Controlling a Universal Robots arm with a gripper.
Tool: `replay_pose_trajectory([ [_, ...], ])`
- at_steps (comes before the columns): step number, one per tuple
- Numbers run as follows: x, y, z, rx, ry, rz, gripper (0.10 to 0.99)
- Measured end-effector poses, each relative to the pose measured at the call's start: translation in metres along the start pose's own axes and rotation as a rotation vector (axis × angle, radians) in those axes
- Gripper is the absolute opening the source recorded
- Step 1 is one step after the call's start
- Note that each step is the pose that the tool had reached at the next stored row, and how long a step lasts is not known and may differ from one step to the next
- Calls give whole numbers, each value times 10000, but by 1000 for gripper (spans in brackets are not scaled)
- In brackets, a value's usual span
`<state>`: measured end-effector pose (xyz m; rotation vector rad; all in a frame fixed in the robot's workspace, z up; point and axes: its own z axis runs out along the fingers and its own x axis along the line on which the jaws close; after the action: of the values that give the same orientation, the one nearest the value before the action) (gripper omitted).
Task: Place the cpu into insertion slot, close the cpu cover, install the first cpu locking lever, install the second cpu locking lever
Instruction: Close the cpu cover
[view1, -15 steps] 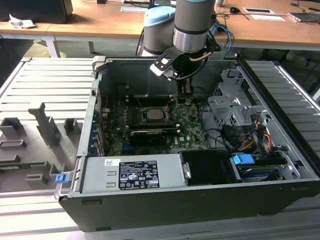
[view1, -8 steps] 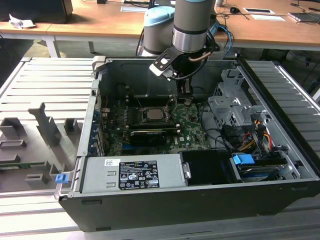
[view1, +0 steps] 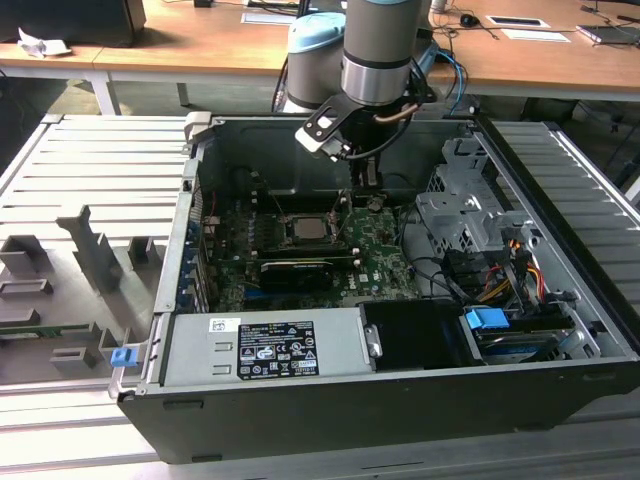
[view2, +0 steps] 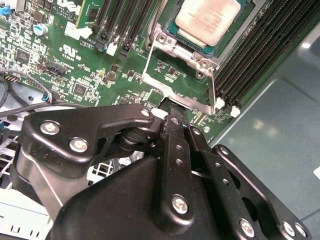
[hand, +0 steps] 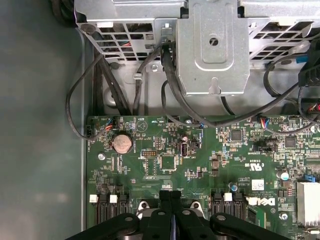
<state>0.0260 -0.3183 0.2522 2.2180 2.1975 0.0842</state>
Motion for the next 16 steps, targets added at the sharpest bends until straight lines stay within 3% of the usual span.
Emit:
replay_pose_trajectory([
  [16, 0, -51, -2, 0, 0, 0, 106],
])
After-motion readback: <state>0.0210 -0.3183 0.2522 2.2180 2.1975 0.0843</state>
